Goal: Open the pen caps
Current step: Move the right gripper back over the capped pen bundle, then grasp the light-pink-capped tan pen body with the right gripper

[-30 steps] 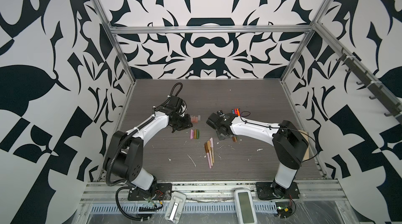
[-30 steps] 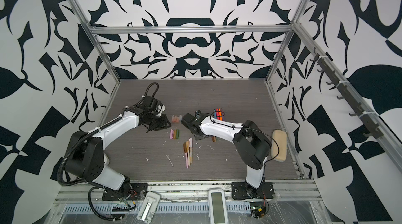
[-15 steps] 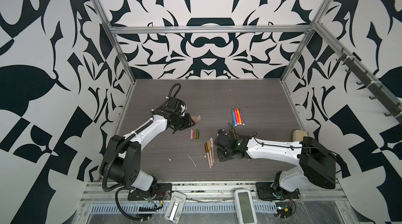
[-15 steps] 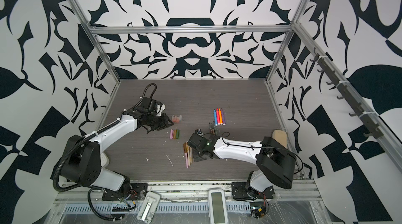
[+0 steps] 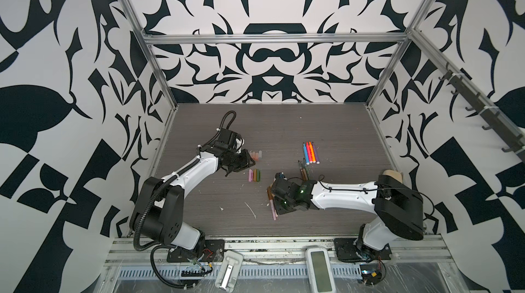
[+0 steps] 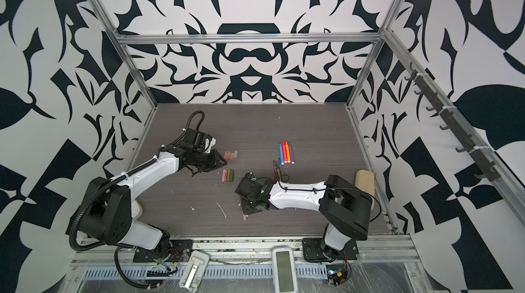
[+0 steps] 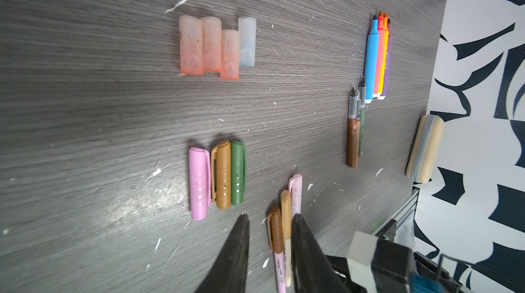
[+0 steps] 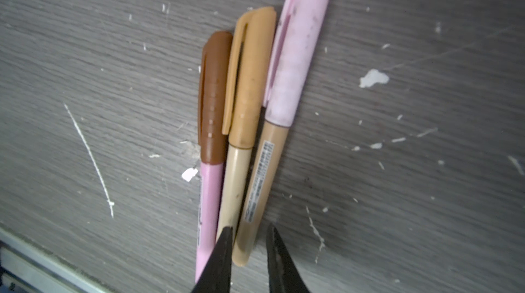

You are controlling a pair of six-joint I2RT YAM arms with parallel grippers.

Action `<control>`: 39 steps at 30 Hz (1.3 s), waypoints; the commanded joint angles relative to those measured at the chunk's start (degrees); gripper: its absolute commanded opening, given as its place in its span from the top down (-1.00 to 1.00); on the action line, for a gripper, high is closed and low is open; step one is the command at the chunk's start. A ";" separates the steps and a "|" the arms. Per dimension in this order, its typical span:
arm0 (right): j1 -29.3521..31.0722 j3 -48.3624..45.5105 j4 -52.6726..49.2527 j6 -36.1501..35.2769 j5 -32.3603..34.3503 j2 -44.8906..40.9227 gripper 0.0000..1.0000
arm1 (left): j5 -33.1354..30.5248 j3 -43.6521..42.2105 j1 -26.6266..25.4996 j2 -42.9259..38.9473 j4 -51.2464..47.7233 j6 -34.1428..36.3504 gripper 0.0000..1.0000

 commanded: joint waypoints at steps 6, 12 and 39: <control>0.20 4.04 -6.11 1.75 5.10 1.16 0.53 | 0.85 -0.20 0.26 -1.04 -1.18 1.18 0.40; 0.26 4.66 -10.66 2.63 9.09 1.29 0.56 | 0.99 -0.22 0.30 -0.52 -0.93 0.94 0.40; -7.71 -2.22 -6.94 -1.69 4.35 -9.66 0.90 | 2.64 -1.92 -1.61 -1.93 2.29 -2.17 0.38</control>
